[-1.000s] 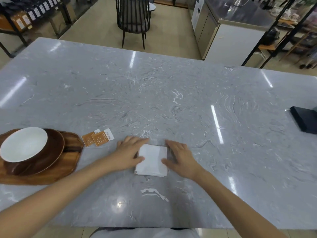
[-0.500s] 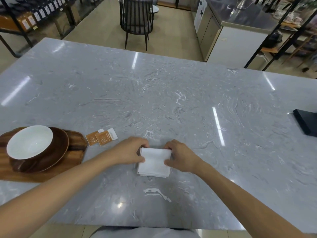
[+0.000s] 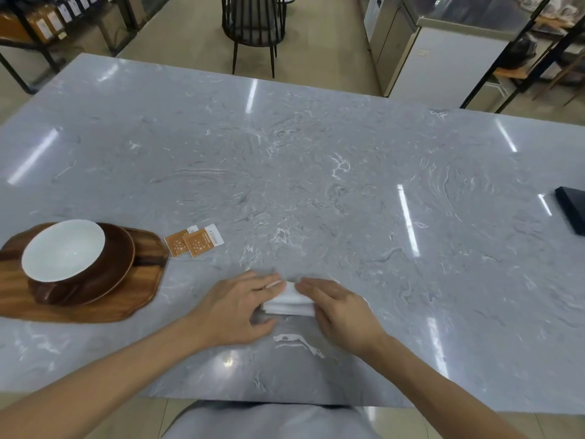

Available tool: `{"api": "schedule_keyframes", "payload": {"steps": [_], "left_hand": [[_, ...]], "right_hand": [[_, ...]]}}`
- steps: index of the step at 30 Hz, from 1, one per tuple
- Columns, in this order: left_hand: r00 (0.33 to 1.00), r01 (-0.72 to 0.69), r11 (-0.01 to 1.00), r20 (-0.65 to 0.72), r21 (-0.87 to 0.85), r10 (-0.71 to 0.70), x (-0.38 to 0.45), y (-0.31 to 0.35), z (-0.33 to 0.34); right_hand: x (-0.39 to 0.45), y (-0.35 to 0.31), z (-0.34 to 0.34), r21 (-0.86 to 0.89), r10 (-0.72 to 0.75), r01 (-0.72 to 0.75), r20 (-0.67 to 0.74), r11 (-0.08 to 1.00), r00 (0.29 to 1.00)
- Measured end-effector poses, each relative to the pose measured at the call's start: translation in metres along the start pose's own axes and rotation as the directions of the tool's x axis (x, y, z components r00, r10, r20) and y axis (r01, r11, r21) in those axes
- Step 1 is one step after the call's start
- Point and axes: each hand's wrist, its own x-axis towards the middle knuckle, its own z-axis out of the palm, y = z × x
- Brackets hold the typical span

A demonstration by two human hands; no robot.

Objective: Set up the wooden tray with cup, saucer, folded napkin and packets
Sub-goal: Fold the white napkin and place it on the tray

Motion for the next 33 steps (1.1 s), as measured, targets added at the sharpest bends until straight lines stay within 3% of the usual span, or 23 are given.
{"api": "schedule_keyframes", "payload": {"steps": [4, 9, 14, 20, 25, 29, 33], "left_hand": [[0.998, -0.035, 0.992, -0.047, 0.118, 0.041, -0.008, 0.002, 0.009], [0.980, -0.081, 0.987, -0.167, 0.140, 0.104, -0.016, 0.009, 0.018], [0.978, -0.020, 0.999, -0.205, 0.044, 0.028, -0.018, 0.015, 0.021], [0.977, 0.115, 0.920, -0.123, -0.375, -0.172, -0.018, 0.009, 0.022], [0.982, 0.015, 0.958, -0.178, -0.288, -0.069, -0.015, 0.004, 0.016], [0.966, 0.023, 0.940, -0.233, -0.340, -0.107, -0.016, 0.010, 0.021], [0.964, -0.028, 0.959, -0.261, -0.283, -0.049, -0.018, 0.011, 0.025]], "right_hand": [[-0.018, -0.002, 0.011, 0.009, -0.069, 0.069, -0.045, 0.998, 0.997], [-0.033, -0.001, 0.030, -0.055, -0.118, 0.112, -0.113, 0.992, 0.987], [-0.036, -0.002, 0.034, 0.004, -0.075, 0.076, -0.116, 0.997, 0.990], [-0.028, -0.003, 0.020, 0.200, 0.054, -0.035, -0.091, 0.979, 0.994], [-0.020, -0.002, 0.014, 0.130, 0.027, -0.016, -0.081, 0.991, 0.996], [-0.023, -0.002, 0.018, 0.087, -0.033, 0.042, -0.107, 0.995, 0.994], [-0.028, -0.002, 0.025, 0.034, -0.071, 0.076, -0.130, 0.997, 0.989]]}}
